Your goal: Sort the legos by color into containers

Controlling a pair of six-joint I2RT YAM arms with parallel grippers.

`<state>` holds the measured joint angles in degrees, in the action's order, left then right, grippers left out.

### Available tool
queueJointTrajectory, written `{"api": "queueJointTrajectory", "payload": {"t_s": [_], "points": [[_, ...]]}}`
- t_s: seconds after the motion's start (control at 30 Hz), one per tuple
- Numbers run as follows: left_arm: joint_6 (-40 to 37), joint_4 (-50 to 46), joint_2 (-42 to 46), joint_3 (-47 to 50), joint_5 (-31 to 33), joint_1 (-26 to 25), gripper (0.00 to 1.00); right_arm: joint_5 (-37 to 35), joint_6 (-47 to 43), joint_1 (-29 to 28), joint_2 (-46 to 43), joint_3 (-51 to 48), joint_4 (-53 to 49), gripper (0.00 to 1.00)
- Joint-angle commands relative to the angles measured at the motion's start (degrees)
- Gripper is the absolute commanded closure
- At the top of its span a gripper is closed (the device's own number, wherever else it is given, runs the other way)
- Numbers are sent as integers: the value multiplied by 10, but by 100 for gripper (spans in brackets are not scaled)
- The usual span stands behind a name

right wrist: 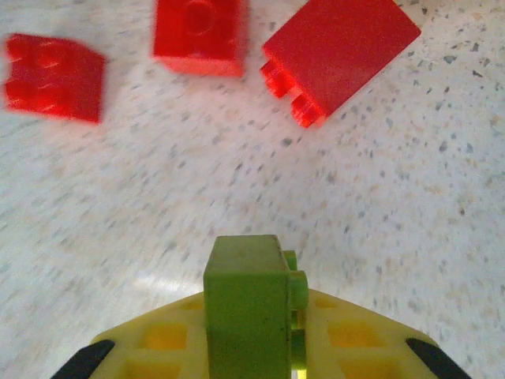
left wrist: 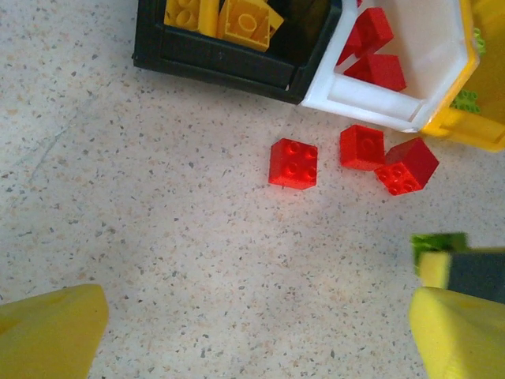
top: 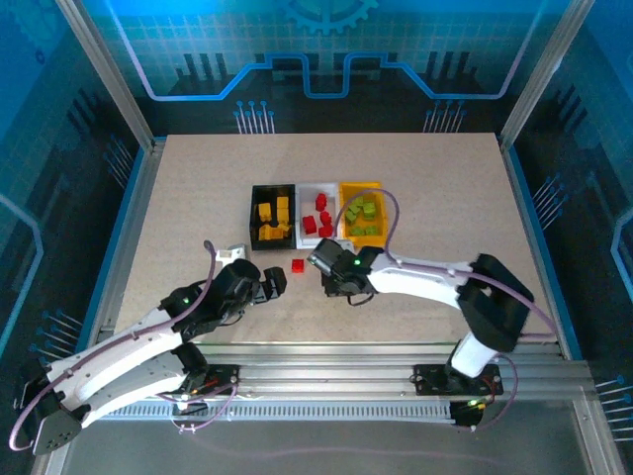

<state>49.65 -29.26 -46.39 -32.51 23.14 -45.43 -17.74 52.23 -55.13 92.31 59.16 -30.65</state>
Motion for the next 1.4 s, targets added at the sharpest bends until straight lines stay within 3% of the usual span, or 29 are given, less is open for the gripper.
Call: {"api": "queueJointTrajectory", "payload": {"t_s": [0.0, 0.1, 0.3, 0.47, 0.67, 0.8, 0.93, 1.0, 1.37], "points": [[15, 15, -9, 12, -3, 0, 1, 5, -37, -5, -70, -15, -28, 79], [18, 12, -22, 8, 0, 0, 1, -6, -86, 17, -119, 2, -54, 79], [14, 4, -38, -1, -4, -1, 1, 23, -163, 134, -122, 84, -72, 78], [17, 3, -36, -4, -3, 0, 1, 44, -188, 214, -23, 169, -74, 77], [21, -5, -40, -8, -7, 0, 1, 40, -191, 262, 111, 271, -90, 75], [26, -15, -41, -10, -9, 0, 1, 34, -180, 273, 168, 323, -108, 68], [27, -24, -39, -13, -11, 1, 1, 41, -182, 275, 177, 351, -110, 46], [27, -26, -38, -14, -11, 0, 1, 42, -177, 273, 162, 347, -107, 39], [38, -10, -24, 3, -18, 1, 1, 39, -75, 174, -20, 123, -38, 30]]}}
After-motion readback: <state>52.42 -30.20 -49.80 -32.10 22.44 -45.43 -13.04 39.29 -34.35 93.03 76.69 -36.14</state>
